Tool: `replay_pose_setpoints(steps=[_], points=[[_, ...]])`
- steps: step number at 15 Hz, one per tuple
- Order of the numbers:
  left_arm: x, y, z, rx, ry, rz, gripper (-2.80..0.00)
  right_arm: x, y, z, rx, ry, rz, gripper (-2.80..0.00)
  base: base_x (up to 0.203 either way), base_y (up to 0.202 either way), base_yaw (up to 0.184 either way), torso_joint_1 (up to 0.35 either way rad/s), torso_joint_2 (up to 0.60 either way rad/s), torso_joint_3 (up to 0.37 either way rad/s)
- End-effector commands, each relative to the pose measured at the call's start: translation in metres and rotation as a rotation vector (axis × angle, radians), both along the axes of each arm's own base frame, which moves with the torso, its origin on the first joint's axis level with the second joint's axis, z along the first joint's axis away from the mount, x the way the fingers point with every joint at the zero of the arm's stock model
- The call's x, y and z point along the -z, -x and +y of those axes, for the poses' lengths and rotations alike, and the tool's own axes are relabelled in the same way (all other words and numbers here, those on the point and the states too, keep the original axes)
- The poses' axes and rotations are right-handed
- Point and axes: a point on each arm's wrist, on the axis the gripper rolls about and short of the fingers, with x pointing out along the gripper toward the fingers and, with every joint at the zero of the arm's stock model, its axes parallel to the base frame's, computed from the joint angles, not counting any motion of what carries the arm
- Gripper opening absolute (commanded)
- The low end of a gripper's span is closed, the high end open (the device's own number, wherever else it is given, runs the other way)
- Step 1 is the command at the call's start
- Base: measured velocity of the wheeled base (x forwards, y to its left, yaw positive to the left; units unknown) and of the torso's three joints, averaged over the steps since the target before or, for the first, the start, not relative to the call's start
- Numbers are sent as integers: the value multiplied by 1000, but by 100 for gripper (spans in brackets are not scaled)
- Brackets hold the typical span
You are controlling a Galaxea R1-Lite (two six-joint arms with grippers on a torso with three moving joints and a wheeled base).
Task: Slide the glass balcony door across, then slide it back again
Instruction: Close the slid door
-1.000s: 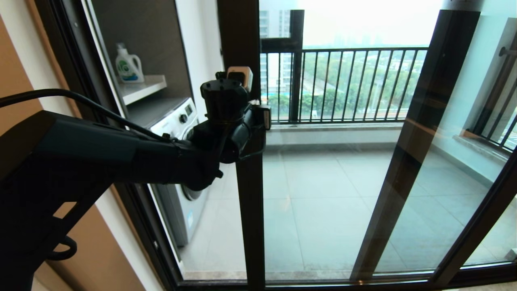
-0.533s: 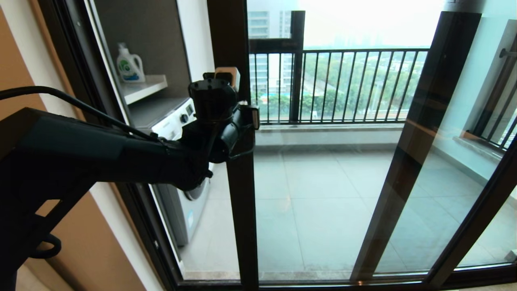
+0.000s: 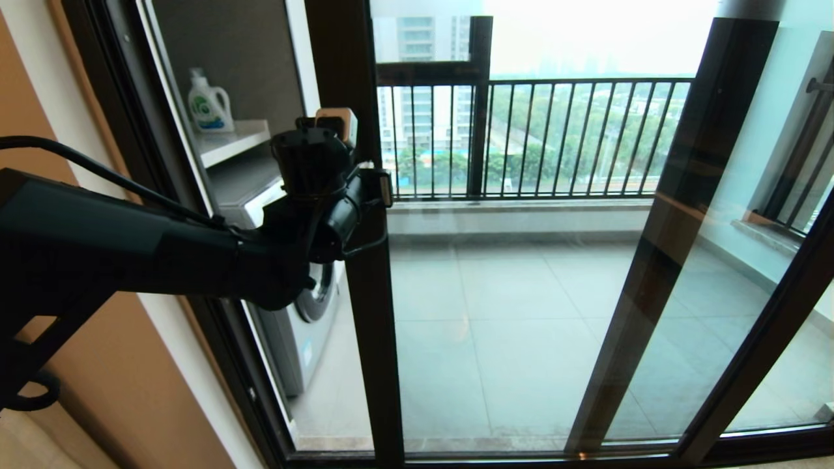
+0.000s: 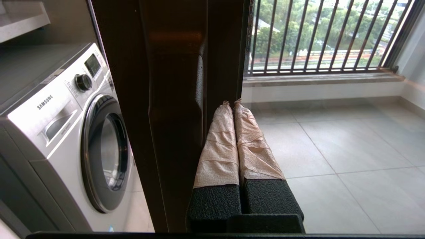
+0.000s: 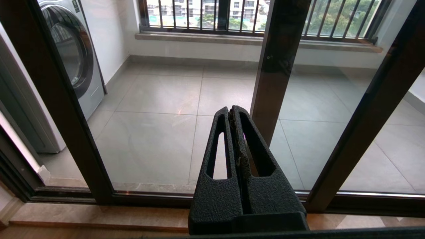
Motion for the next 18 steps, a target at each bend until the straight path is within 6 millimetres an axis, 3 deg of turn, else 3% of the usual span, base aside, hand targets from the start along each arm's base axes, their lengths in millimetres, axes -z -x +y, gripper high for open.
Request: replay_pose_setpoints(steps=[1,3,7,14,18], points=[[2,1,15,-32,-1,2,-280,3,-1,0,-1,1,13,-280,0,0,0,0,0,0],[13,4,23,-46,-13,22,-280,3,-1,0,-2,1,13,-280,0,0,0,0,0,0],[15,2,43,-86,-16,22,-280,3,-1,0,-1,1,13,-280,0,0,0,0,0,0],[11,5,69,-122,-18,22,-280,3,-1,0,-2,1,13,-280,0,0,0,0,0,0],[9,4,95,-161,-16,13,-280,3,-1,0,-1,1,13,-280,0,0,0,0,0,0]])
